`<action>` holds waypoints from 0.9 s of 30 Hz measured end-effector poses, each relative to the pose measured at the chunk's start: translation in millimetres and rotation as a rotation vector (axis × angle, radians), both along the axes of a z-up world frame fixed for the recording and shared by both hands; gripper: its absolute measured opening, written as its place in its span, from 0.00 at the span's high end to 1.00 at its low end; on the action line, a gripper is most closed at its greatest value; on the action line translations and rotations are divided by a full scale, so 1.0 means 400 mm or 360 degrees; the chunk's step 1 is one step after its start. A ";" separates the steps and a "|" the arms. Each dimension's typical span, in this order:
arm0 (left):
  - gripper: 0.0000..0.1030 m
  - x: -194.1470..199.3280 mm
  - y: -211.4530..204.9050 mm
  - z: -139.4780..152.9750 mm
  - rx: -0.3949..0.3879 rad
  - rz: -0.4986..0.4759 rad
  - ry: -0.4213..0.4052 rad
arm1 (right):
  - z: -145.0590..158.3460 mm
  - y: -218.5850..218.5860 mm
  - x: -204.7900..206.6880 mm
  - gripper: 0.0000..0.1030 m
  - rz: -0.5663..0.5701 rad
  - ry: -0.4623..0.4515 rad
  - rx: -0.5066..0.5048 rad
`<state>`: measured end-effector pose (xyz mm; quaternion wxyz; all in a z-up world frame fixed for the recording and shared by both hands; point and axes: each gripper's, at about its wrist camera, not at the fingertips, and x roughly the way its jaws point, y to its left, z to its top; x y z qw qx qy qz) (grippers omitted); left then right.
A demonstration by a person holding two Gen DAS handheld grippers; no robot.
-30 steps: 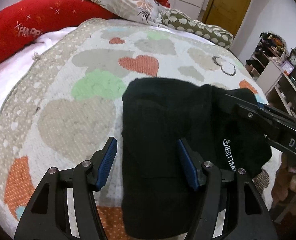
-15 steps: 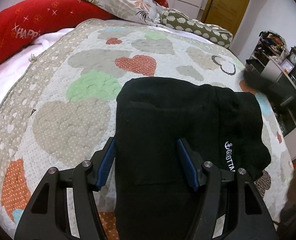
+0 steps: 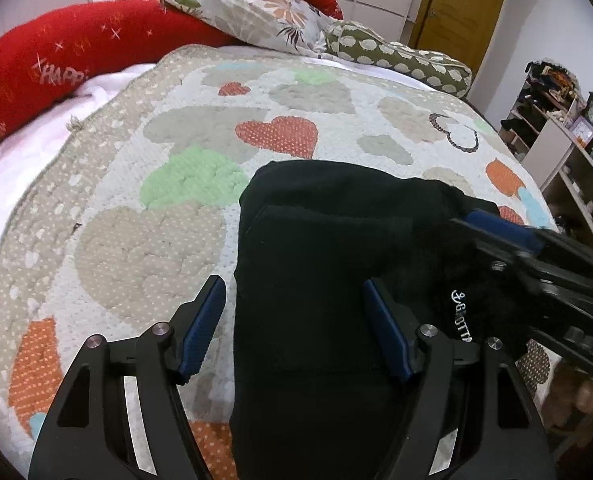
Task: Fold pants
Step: 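Release the pants and withdraw both grippers from the folded stack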
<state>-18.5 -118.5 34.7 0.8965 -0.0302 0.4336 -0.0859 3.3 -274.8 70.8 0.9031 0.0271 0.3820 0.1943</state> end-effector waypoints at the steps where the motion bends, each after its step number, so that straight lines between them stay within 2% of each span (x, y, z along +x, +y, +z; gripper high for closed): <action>1: 0.31 -0.005 0.000 0.004 0.0006 0.0007 -0.0009 | 0.008 0.000 -0.014 0.56 -0.0003 -0.0015 0.0002; 5: 0.31 -0.036 0.002 0.023 0.0028 0.0050 -0.0059 | 0.028 -0.003 -0.063 0.55 -0.0021 -0.0049 0.0022; 11: 0.31 -0.087 0.005 0.062 0.0131 0.0102 -0.0169 | 0.045 -0.001 -0.116 0.53 -0.0031 -0.0075 0.0012; 16: 0.31 -0.123 0.008 0.090 0.0114 0.0079 -0.0212 | 0.059 0.003 -0.146 0.53 -0.0024 -0.0085 0.0025; 24: 0.31 -0.170 0.008 0.125 0.0156 0.0115 -0.0319 | 0.077 0.003 -0.180 0.53 -0.0022 -0.0111 0.0027; 27: 0.31 -0.181 0.008 0.134 0.0130 0.0089 -0.0331 | 0.083 0.001 -0.188 0.53 -0.0026 -0.0118 0.0037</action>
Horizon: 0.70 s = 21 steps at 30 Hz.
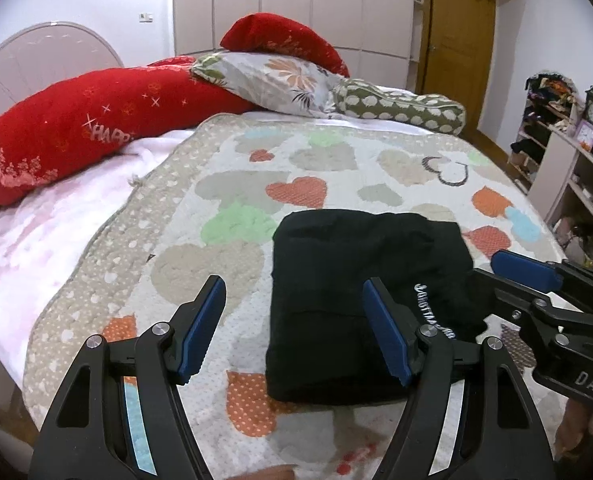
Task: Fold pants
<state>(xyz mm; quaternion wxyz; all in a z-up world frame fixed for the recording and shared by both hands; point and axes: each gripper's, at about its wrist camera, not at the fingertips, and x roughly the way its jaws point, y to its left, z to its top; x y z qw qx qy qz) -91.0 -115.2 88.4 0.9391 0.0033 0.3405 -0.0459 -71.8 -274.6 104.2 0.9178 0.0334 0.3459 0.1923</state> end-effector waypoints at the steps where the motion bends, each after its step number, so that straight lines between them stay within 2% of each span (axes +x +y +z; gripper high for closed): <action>1: 0.31 -0.002 -0.001 0.002 0.0002 0.0001 0.0002 | 0.002 0.001 -0.003 0.53 0.0000 -0.0002 -0.0001; 21: 0.31 -0.029 -0.006 0.011 0.0045 0.0029 -0.0021 | 0.011 0.018 -0.023 0.53 0.0033 0.0000 -0.0016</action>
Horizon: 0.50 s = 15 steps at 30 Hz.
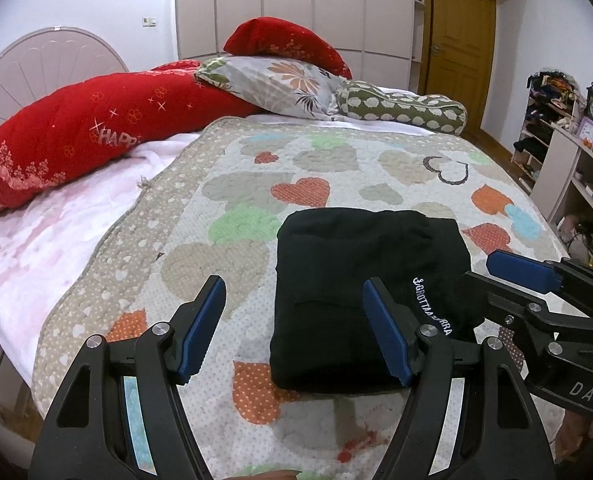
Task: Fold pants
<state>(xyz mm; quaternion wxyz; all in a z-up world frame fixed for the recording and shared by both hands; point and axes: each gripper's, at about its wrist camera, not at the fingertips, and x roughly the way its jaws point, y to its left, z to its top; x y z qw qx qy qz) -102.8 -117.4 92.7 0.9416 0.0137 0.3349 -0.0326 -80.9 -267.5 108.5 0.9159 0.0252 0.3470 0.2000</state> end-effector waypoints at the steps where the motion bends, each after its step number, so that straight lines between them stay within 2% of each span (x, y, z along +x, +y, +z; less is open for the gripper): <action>1: 0.31 -0.003 0.000 0.000 -0.0002 -0.0002 0.0001 | 0.000 0.001 0.000 0.53 0.0000 0.0001 -0.0001; 15: 0.31 -0.005 -0.001 0.003 -0.0004 -0.0006 -0.0003 | -0.001 0.005 0.001 0.53 -0.0002 0.0004 -0.0002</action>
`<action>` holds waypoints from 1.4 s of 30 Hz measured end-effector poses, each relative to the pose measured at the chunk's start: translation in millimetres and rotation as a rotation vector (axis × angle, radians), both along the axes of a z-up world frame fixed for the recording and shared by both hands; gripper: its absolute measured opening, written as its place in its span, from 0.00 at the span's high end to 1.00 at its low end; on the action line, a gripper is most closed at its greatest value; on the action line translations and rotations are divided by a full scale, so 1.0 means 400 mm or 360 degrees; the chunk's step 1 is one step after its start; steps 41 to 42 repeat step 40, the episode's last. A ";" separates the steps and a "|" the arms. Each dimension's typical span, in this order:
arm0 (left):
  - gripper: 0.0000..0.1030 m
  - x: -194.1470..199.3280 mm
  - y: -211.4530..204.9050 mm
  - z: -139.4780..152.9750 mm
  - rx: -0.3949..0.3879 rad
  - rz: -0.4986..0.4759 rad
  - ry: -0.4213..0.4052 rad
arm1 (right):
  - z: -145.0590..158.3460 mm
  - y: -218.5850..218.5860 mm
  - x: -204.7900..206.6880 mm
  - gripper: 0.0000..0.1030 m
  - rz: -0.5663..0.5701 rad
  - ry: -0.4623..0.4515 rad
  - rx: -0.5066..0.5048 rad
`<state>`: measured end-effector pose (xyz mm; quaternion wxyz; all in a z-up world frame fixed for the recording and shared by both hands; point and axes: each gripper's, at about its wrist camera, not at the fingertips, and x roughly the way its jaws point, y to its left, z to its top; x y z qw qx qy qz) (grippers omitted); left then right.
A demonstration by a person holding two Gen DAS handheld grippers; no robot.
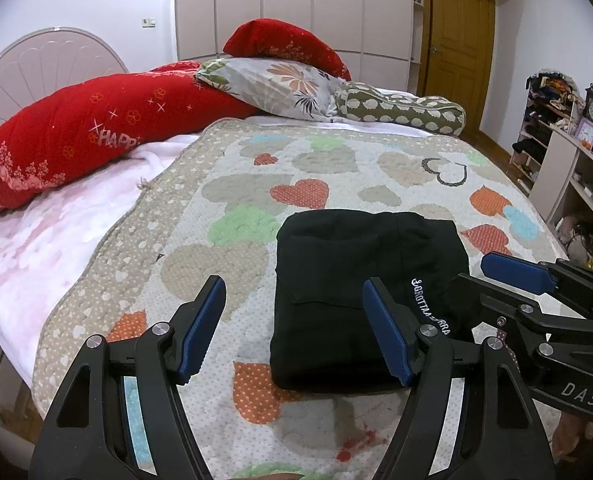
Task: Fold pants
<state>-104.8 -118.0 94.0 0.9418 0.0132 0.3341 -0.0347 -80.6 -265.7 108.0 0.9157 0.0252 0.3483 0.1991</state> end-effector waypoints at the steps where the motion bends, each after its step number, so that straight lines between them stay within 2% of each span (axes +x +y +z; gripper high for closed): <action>1: 0.31 -0.001 -0.001 0.001 -0.0001 -0.0001 0.0001 | -0.001 0.001 0.000 0.53 0.0001 0.0003 -0.0003; 26: 0.31 0.001 0.018 0.000 -0.0009 0.0007 0.0012 | -0.008 0.029 0.011 0.53 0.0050 0.0025 -0.0042; 42: 0.31 0.008 0.026 -0.004 -0.0043 -0.0012 0.0019 | -0.016 0.010 0.012 0.53 0.0014 0.0032 -0.0027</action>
